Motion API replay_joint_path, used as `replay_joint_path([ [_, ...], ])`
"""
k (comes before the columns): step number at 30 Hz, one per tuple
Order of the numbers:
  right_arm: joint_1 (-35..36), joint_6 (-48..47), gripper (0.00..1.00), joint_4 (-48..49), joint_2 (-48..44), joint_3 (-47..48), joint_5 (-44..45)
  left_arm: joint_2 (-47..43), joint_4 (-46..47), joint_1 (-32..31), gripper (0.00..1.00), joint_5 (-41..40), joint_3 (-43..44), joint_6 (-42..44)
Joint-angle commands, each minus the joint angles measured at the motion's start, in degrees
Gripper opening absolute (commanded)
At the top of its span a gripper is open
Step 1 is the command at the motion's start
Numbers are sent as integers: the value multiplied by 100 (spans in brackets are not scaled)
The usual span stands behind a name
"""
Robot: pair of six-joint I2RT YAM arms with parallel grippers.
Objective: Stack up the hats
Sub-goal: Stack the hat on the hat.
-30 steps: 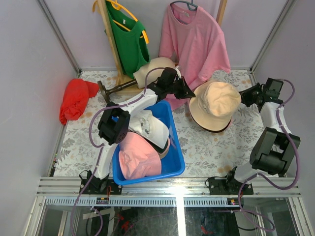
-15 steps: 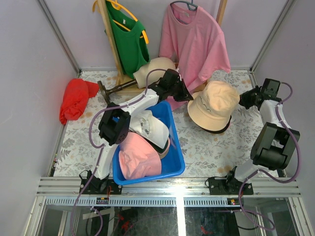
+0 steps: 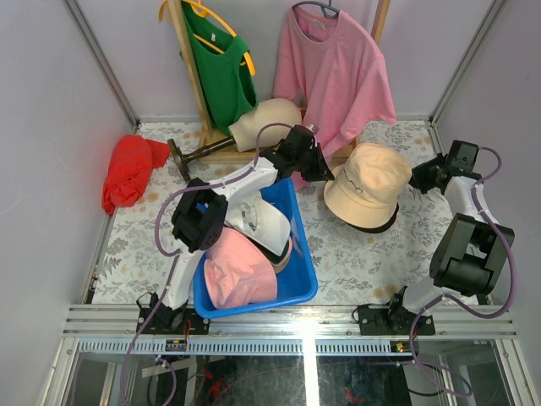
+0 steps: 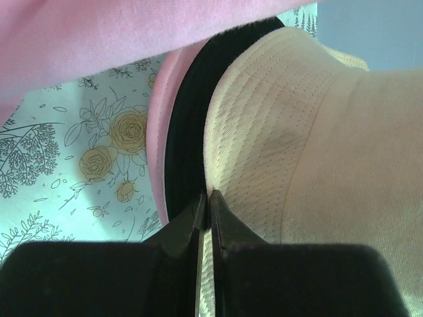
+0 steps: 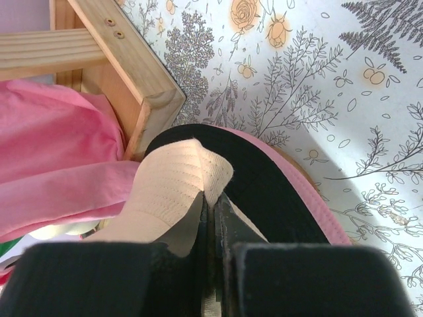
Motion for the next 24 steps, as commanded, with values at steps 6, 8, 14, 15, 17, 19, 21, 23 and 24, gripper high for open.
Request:
replay_joint_path([
  [6, -67, -156, 0, -309, -195, 327, 504, -141, -664, 16, 0, -216, -450, 212],
  [8, -67, -157, 3, -311, -265, 343, 498, -221, -622, 18, 0, -227, -471, 174],
  [14, -70, -131, 33, -439, -531, 586, 579, -477, -619, 66, 28, -333, -320, 121],
  [15, -69, -137, 36, -489, -571, 628, 605, -512, -657, 72, 32, -348, -278, 132],
  [17, -73, -127, 42, -555, -656, 656, 681, -596, -713, 92, 40, -375, -257, 152],
  [19, -70, -102, 46, -619, -774, 640, 798, -690, -750, 117, 45, -397, -281, 161],
  [21, -74, -66, 50, -631, -908, 581, 913, -793, -764, 130, 47, -420, -334, 168],
  [23, -74, -58, 52, -704, -1021, 582, 1025, -920, -760, 153, 49, -452, -399, 169],
  [24, -75, -47, 52, -735, -1084, 582, 1088, -982, -764, 163, 49, -462, -425, 170],
])
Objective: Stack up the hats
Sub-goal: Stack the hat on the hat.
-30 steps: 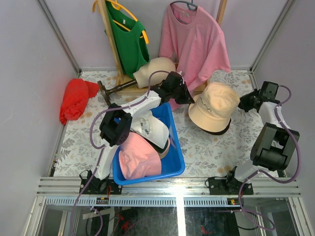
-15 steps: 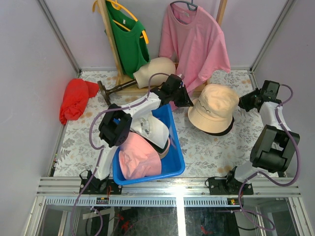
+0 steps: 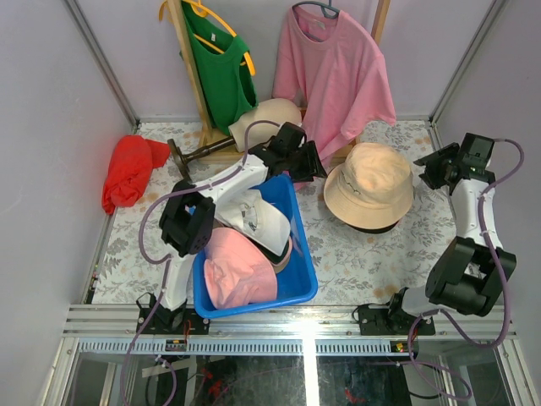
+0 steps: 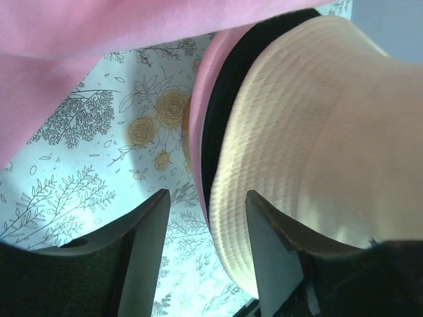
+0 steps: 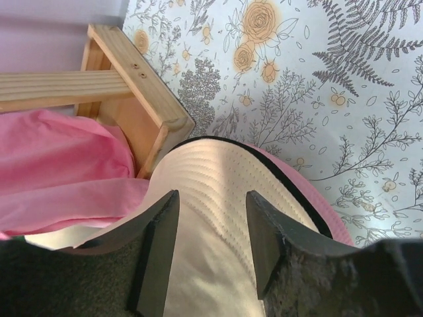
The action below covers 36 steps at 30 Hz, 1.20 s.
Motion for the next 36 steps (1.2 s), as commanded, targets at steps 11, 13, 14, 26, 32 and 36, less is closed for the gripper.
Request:
replay_joint_path([
  [11, 35, 61, 53, -360, -1087, 618, 633, -1350, -230, 176, 55, -346, -236, 231],
  [13, 240, -34, 53, -355, -1151, 828, 686, -1581, -327, 218, 56, -464, -292, 323],
  [14, 445, -133, 53, -408, -1143, 1024, 833, -1709, -383, 239, 56, -537, -322, 383],
  [26, 3726, -1431, 53, -1047, -113, 3261, 2049, -3719, -997, 671, 61, -1356, -2079, 1077],
  [32, 5609, -2149, 53, -838, 139, 3245, 2208, -4504, -960, 991, 62, -1456, -2969, 950],
  [36, 6514, -2386, 52, -773, 316, 3020, 2242, -4826, -916, 1213, 62, -1471, -3328, 745],
])
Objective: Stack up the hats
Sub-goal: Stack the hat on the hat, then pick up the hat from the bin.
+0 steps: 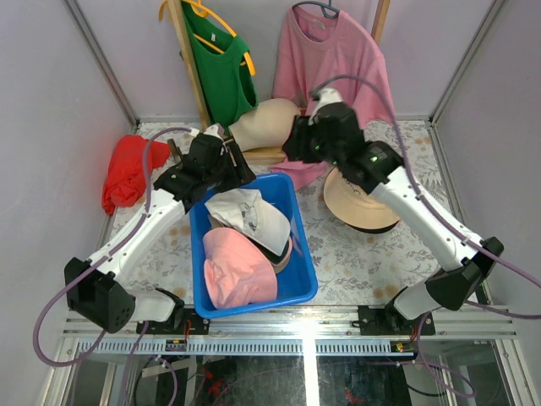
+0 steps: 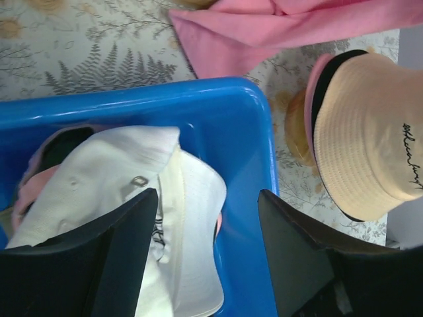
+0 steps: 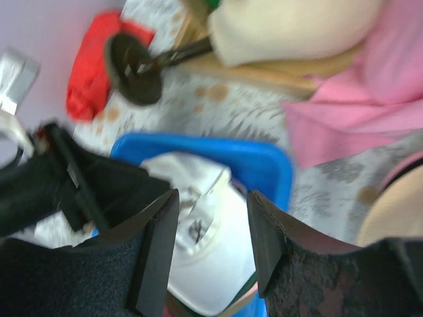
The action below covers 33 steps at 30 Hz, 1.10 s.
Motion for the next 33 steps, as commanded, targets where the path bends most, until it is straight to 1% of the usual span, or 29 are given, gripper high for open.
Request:
replay_joint_path([
  [1, 822, -514, 52, 182, 57, -164, 144, -444, 160, 247, 62, -133, -380, -176],
  [6, 1475, -432, 52, 331, 257, -534, -139, -699, 237, 445, 62, -34, -745, -343],
  [14, 2261, -216, 52, 468, 470, -1180, -345, -1028, 145, 783, 64, -64, -931, -359],
  [20, 2548, -109, 51, 568, 537, -1461, -507, -1107, 166, 915, 64, 47, -1058, -385],
  [27, 2717, 42, 50, 802, 542, -1864, -805, -1127, 188, 960, 64, 104, -1093, -389],
  [32, 2854, 20, 48, 802, 694, -1856, -928, -1116, 228, 967, 64, 163, -1132, -414],
  [33, 2865, 21, 45, 802, 708, -1864, -937, -1118, 228, 969, 64, 163, -1132, -413],
])
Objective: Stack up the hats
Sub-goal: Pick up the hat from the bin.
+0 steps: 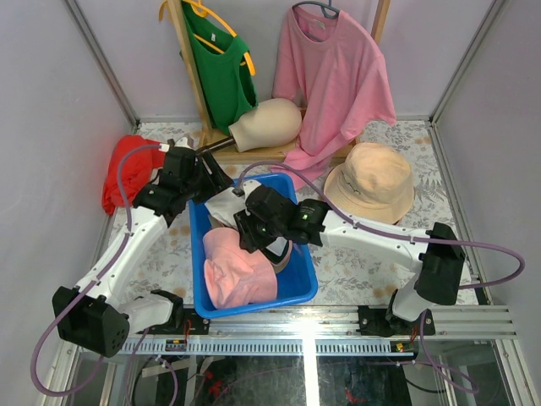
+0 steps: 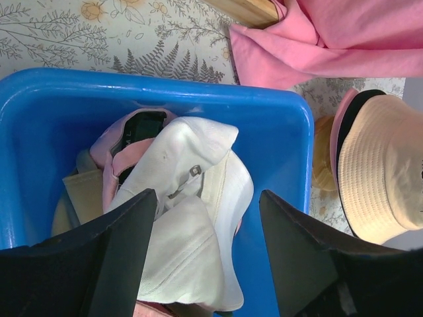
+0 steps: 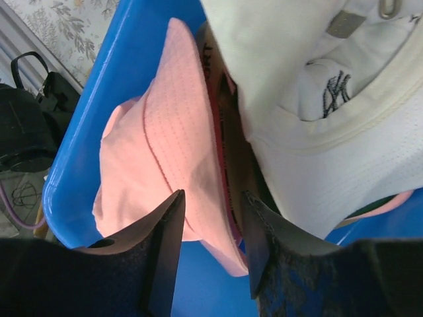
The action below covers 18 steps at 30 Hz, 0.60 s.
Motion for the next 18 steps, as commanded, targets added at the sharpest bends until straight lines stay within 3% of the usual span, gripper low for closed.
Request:
replay_joint_path([
  [1, 133, 32, 38, 289, 79, 30, -204, -80, 202, 58, 64, 82, -70, -77],
  [4, 139, 5, 16, 312, -4, 103, -215, -103, 202, 66, 64, 80, -79, -81],
  [7, 131, -26, 1, 189, -123, 308, -175, -115, 194, 69, 64, 62, -80, -90],
  [18, 136, 73, 0, -302, -436, 1480, -1184, -12, 167, 85, 64, 218, 171, -145],
])
